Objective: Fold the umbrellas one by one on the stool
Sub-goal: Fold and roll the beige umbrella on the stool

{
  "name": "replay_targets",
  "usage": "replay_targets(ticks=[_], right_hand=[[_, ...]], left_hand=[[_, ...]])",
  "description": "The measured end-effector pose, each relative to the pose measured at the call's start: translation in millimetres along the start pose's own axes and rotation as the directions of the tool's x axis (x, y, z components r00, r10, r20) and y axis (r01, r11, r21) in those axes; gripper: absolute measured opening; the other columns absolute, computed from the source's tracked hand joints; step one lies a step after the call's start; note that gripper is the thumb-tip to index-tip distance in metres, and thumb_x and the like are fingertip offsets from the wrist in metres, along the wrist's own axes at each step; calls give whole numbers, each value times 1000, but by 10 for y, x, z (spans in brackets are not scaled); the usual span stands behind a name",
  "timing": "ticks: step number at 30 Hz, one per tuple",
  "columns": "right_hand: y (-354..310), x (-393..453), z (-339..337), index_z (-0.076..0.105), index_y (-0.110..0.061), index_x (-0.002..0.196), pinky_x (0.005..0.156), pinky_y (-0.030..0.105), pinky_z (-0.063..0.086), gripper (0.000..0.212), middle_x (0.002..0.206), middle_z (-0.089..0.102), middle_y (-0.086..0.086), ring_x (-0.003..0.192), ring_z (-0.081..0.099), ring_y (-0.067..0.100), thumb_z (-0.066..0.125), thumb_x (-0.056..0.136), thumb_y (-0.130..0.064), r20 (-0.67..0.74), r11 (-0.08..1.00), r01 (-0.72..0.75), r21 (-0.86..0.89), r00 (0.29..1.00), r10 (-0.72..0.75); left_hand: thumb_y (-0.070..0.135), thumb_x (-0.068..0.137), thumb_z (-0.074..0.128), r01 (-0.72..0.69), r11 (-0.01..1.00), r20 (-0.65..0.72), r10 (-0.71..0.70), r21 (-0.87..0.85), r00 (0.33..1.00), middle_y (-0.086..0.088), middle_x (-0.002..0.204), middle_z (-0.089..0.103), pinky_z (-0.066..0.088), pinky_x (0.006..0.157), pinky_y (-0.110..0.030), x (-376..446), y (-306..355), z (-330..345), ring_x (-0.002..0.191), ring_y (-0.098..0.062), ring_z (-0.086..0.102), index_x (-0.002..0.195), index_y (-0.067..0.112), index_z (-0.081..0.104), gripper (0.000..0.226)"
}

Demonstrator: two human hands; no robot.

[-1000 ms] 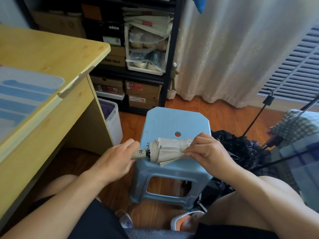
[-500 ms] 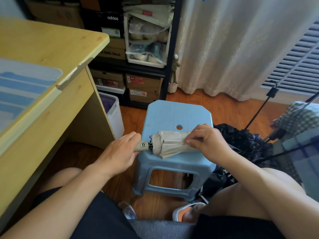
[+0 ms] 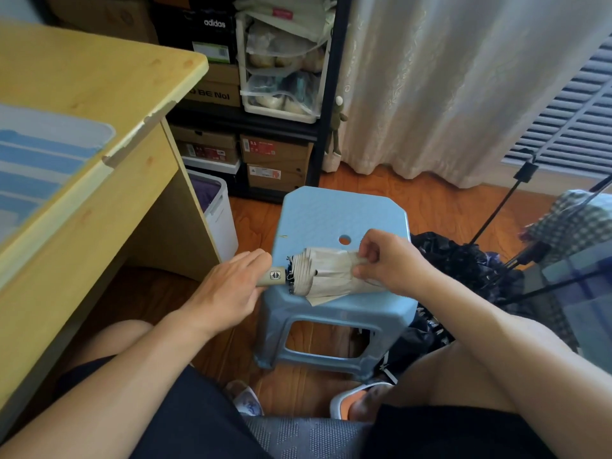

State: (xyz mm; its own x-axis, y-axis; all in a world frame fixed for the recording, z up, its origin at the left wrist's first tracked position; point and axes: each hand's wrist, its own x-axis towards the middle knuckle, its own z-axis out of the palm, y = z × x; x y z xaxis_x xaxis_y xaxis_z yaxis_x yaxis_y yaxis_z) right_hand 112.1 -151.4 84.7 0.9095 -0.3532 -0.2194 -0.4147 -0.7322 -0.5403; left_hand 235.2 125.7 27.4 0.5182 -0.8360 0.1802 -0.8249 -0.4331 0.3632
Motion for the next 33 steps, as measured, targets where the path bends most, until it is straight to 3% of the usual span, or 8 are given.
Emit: replay_targets(ticks=[3,6,11,15,21,26,30,33], right_hand=[[-107,166,-151,69,-14,87,60,18,39,14,78,58,-12,71,53,6,82,85,-19,127,996,-15,-94,992,27],[8,269,-340,67,-19,87,68,24,45,8,86,62,-9,84,62,18,73,91,-14,5,986,-51,-157,999,52],[561,-153,-672,66,-11,86,58,24,50,11,74,62,4,64,59,18,70,96,-13,-284,927,-154,342,923,259],[758,-482,-560,66,-10,98,68,29,58,9,90,69,11,73,66,20,59,101,-7,-112,877,-305,372,923,368],[721,-654,-438,67,-12,96,82,39,63,10,88,72,8,86,75,26,64,96,-3,-79,896,-243,371,953,291],[624,-733,-278,69,-18,96,73,26,56,7,93,72,-3,85,69,9,75,92,-18,-158,946,-140,293,968,193],[571,-646,-206,68,-27,99,80,21,49,12,103,64,-6,97,63,9,76,92,-22,-226,971,-52,232,968,106],[541,-576,-194,68,-27,92,78,20,46,13,99,61,-4,96,62,12,79,90,-21,-217,972,-77,224,968,126]], left_hand=[[6,86,67,-3,1000,4,3,11,1000,7,95,52,51,66,-43,4,-1,8,86,-19,54,97,21,48,26],[8,85,71,0,1000,-3,0,23,1000,9,95,51,50,68,-42,-12,-32,-18,87,-20,56,96,22,49,28],[2,74,74,91,991,-48,-86,97,995,5,85,52,46,65,-41,-8,-97,-48,79,-27,58,94,23,48,39],[7,76,75,149,975,-31,-146,163,989,3,79,52,47,65,-42,24,-55,-44,73,-32,59,97,25,50,38],[12,67,79,262,930,-2,-271,259,963,-8,126,56,43,99,-56,104,83,-31,117,-35,51,131,21,59,68],[14,75,54,11,1000,-178,-16,-26,984,-8,131,53,39,106,-47,168,601,-59,124,-28,48,129,11,63,55],[43,94,45,93,980,-118,-115,-177,986,0,132,51,40,105,-37,289,710,131,123,-19,48,133,15,62,51],[46,95,46,148,971,-111,-170,-188,979,0,130,52,40,104,-36,355,673,204,122,-18,49,130,14,65,51]])
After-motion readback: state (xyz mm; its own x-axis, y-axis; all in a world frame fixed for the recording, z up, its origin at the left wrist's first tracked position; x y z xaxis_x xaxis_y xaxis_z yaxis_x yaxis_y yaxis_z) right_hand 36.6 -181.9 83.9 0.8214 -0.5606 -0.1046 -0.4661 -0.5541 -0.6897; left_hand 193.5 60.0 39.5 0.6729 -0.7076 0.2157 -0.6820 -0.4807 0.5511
